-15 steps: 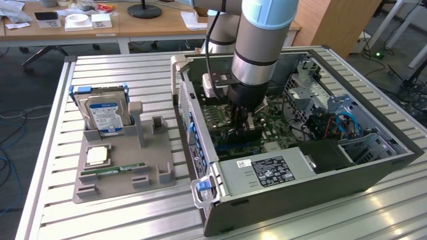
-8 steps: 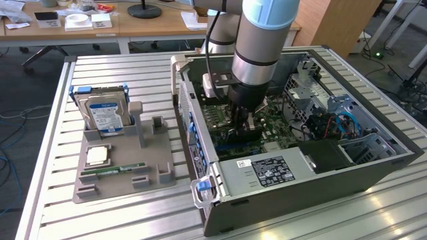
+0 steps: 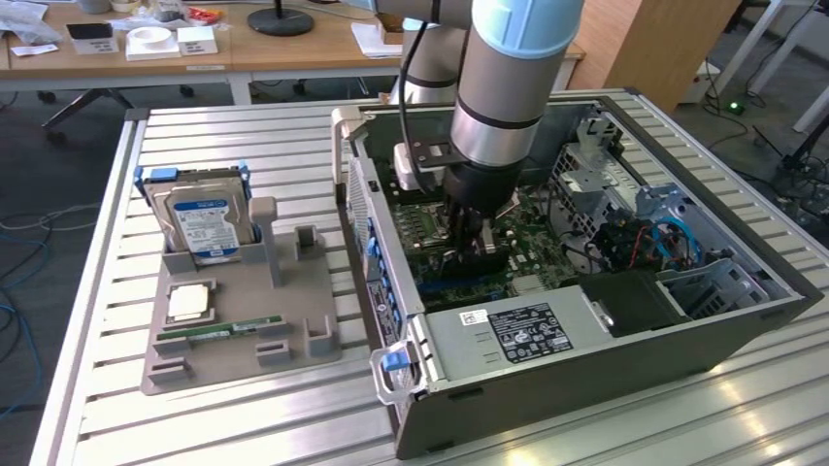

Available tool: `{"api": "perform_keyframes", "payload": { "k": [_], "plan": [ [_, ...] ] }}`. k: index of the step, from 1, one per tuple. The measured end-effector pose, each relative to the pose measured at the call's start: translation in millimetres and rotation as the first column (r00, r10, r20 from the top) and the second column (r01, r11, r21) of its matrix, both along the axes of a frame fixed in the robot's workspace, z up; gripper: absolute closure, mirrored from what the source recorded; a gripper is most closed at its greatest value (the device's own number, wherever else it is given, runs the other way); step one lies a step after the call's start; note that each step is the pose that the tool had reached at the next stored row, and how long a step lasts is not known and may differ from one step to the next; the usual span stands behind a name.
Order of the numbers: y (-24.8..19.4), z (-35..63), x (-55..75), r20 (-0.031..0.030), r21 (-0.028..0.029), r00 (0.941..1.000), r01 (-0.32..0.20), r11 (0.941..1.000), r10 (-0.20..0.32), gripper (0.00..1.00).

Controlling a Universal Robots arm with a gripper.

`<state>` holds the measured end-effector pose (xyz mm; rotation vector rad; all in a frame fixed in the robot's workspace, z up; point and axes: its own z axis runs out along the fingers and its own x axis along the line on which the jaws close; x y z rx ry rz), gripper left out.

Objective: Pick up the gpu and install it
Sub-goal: 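Insert the gpu into the slot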

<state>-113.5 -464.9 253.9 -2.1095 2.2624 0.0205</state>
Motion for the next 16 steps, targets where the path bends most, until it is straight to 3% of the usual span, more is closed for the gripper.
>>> {"api": "perform_keyframes", "payload": {
  "k": [7,16],
  "plan": [
    [-1.0,0.0,0.0,0.0000,0.0016,1.0000,0.000,1.0000,0.000,0.66],
    [4.8,0.0,0.0,-0.0001,0.0030,1.0000,0.000,1.0000,0.000,0.66]
  ]
}}
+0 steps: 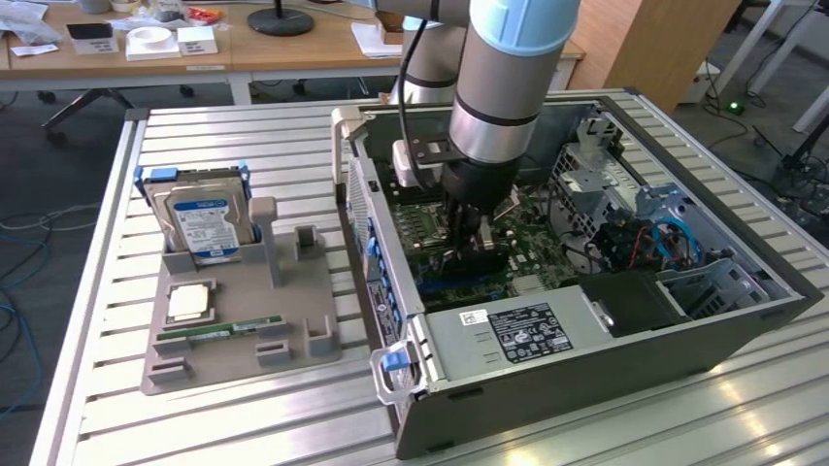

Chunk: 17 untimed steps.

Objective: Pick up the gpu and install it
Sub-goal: 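Insert the gpu into the slot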

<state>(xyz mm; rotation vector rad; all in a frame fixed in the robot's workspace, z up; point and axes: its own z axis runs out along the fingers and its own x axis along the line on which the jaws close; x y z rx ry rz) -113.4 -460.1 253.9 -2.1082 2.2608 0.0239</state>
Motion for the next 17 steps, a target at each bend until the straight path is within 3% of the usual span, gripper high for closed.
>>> {"api": "perform_keyframes", "payload": {
  "k": [17],
  "plan": [
    [-3.3,0.0,0.0,0.0000,0.0001,1.0000,0.000,1.0000,0.000,0.66]
  ]
}}
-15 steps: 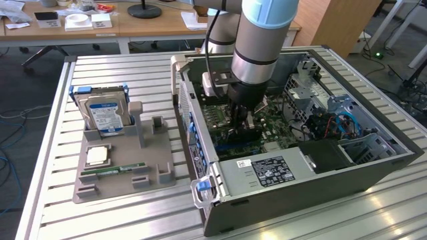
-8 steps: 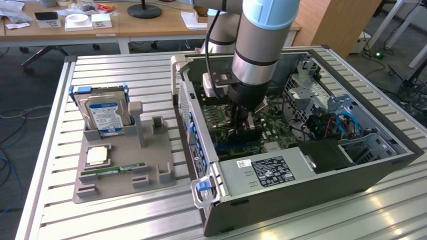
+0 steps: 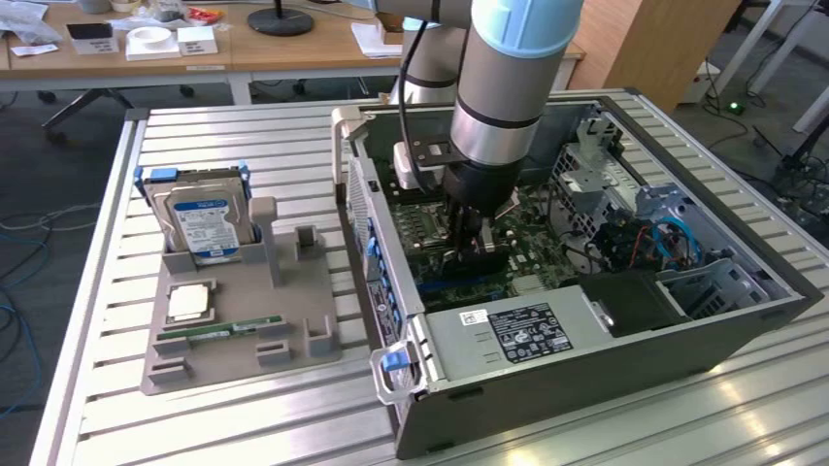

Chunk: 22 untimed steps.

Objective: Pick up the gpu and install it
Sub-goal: 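Insert the gpu into the slot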

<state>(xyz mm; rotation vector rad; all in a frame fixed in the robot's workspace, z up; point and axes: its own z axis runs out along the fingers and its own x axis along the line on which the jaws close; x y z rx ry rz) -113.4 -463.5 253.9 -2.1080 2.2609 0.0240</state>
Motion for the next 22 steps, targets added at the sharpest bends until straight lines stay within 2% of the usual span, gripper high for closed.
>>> {"api": "perform_keyframes", "payload": {
  "k": [4,5,22],
  "plan": [
    [-0.1,0.1,0.0,-0.0001,-0.0005,1.0000,0.000,1.0000,0.000,0.67],
    [-0.1,0.1,0.0,0.0000,-0.0003,1.0000,0.000,1.0000,0.000,0.73],
    [0.0,-1.7,-0.1,-0.0001,-0.0002,1.0000,0.000,1.0000,0.000,0.73]
  ]
}}
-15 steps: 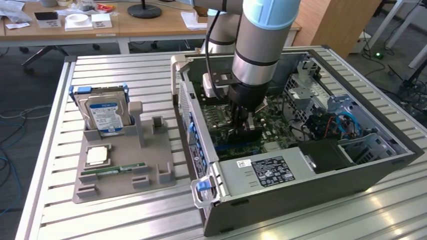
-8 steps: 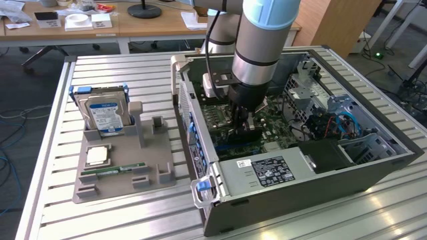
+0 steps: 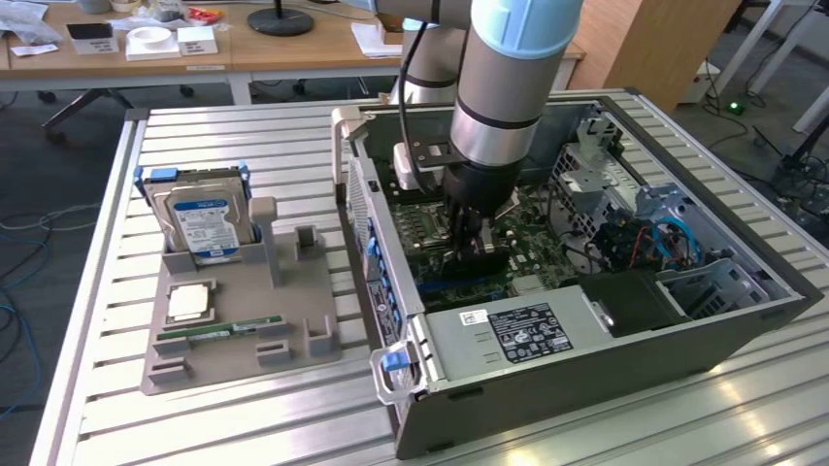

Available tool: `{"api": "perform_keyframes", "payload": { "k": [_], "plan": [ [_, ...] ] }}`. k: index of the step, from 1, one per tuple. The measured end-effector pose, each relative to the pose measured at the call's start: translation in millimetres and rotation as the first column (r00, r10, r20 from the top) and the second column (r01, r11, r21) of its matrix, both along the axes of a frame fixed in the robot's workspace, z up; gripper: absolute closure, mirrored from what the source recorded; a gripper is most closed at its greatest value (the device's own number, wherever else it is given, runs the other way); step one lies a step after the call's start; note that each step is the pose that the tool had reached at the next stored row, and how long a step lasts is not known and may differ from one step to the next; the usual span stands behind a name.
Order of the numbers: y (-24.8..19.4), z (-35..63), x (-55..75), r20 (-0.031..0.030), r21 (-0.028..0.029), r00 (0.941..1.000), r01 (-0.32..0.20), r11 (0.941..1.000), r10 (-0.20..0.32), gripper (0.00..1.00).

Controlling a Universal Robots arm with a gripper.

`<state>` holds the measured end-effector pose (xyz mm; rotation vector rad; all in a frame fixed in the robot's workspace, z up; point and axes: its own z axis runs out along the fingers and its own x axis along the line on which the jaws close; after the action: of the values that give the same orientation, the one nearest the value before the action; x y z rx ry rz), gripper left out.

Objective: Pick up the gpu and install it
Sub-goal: 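Insert the gpu into the slot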

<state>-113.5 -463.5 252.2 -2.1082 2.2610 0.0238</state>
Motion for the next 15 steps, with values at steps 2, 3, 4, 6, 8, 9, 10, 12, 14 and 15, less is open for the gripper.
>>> {"api": "perform_keyframes", "payload": {
  "k": [2,3,4,6,8,9,10,12,14,15],
  "plan": [
    [0.0,-0.1,0.0,0.0001,0.0001,1.0000,0.000,1.0000,0.000,0.73],
    [0.1,-0.2,-0.4,0.0004,0.0003,1.0000,0.000,1.0000,0.000,0.73],
    [0.1,-0.3,-0.8,0.0009,0.0005,1.0000,0.000,1.0000,0.000,0.73],
    [0.1,-0.3,-1.0,0.0008,0.0004,1.0000,0.000,1.0000,0.000,0.73],
    [0.0,-0.2,-1.1,0.0007,0.0003,1.0000,0.000,1.0000,0.000,0.73],
    [0.0,-0.2,-1.2,0.0007,0.0002,1.0000,0.000,1.0000,0.000,0.73],
    [0.0,-0.2,-1.2,0.0007,0.0002,1.0000,0.000,1.0000,0.000,0.73],
    [0.0,-0.4,-1.5,0.0006,0.0000,1.0000,0.000,1.0000,0.000,0.73],
    [0.0,-0.5,-1.6,0.0006,0.0000,1.0000,0.000,1.0000,0.000,0.73],
    [0.0,-0.5,-1.5,0.0006,0.0000,1.0000,0.000,1.0000,0.000,0.73]
  ]
}}
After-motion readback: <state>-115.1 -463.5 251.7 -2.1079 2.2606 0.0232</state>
